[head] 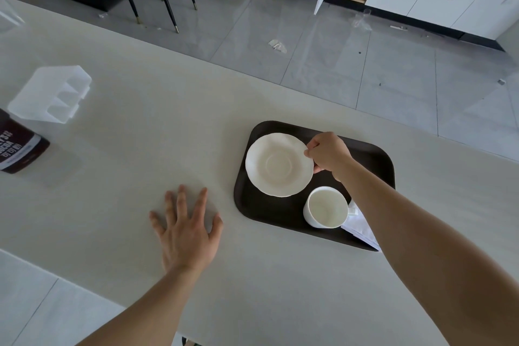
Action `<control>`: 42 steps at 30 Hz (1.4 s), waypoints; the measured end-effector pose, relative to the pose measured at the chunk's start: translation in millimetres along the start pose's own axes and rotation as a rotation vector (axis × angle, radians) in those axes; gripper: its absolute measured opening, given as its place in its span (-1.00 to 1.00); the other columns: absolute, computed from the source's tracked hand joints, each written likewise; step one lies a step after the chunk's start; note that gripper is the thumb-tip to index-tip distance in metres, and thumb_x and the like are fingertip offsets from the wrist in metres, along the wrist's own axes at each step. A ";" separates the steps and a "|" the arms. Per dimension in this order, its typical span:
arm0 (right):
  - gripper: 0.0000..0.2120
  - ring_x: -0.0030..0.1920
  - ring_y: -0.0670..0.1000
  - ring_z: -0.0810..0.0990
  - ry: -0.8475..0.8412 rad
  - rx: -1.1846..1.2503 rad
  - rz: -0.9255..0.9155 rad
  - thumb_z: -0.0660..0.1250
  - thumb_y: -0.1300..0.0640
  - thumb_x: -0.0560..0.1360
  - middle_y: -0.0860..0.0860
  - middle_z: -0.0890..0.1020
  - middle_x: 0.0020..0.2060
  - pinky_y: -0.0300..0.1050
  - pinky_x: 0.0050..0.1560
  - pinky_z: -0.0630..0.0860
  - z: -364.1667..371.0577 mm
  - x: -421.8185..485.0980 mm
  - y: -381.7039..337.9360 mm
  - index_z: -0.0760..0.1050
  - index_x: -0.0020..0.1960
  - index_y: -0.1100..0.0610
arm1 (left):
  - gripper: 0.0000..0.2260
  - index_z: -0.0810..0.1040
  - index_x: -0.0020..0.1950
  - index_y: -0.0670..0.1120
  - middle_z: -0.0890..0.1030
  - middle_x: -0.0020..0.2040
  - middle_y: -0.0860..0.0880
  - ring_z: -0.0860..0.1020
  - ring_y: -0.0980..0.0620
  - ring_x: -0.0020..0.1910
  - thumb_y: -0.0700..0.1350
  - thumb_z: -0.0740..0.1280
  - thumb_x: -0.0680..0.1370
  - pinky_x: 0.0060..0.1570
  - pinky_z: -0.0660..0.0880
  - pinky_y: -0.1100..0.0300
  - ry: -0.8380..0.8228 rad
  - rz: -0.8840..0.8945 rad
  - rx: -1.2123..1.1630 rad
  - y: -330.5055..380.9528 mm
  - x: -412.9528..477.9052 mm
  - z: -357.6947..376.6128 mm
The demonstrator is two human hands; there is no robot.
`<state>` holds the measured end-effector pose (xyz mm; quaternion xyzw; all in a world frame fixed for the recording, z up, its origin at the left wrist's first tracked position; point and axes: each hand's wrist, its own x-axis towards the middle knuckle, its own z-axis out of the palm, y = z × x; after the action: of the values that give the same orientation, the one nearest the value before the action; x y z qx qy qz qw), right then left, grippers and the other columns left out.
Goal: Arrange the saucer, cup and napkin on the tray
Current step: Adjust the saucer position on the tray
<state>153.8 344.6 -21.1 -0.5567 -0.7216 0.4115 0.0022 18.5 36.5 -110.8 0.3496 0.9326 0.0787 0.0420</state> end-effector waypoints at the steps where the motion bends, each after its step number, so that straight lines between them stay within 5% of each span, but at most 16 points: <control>1: -0.90 -0.20 0.18 0.72 0.012 0.007 0.002 0.36 0.28 0.49 0.21 0.69 -0.16 0.10 -0.14 0.71 -0.4 0.9 0.9 0.61 -0.02 0.27 | -0.39 0.26 0.53 0.16 0.22 0.57 -0.12 0.07 -0.21 0.58 0.28 0.08 0.49 0.45 -0.06 -0.35 -0.003 -0.002 0.003 0.2 -0.2 -0.1; 12: -0.91 -0.43 0.07 0.72 0.018 0.113 0.116 0.37 0.30 0.53 0.10 0.69 -0.26 0.09 -0.15 0.71 3.4 18.0 6.3 0.58 -0.13 0.15 | -0.40 0.26 0.52 0.16 0.22 0.57 -0.11 0.05 -0.19 0.58 0.28 0.08 0.48 0.46 -0.06 -0.34 -0.007 -0.010 0.004 1.7 -0.5 -2.4; 42: -0.97 -0.40 0.11 0.73 0.022 0.276 0.191 0.38 0.31 0.53 0.15 0.68 -0.13 -0.01 -0.32 0.70 10.3 20.6 11.7 0.55 -0.06 0.22 | -0.39 0.28 0.52 0.16 0.24 0.57 -0.12 0.08 -0.21 0.58 0.27 0.07 0.48 0.46 -0.04 -0.34 -0.028 -0.009 0.018 3.1 -0.4 -5.9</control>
<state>150.6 355.6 -44.3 -0.6218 -0.6018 0.4990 0.0475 20.0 37.8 -104.5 0.3467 0.9343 0.0653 0.0521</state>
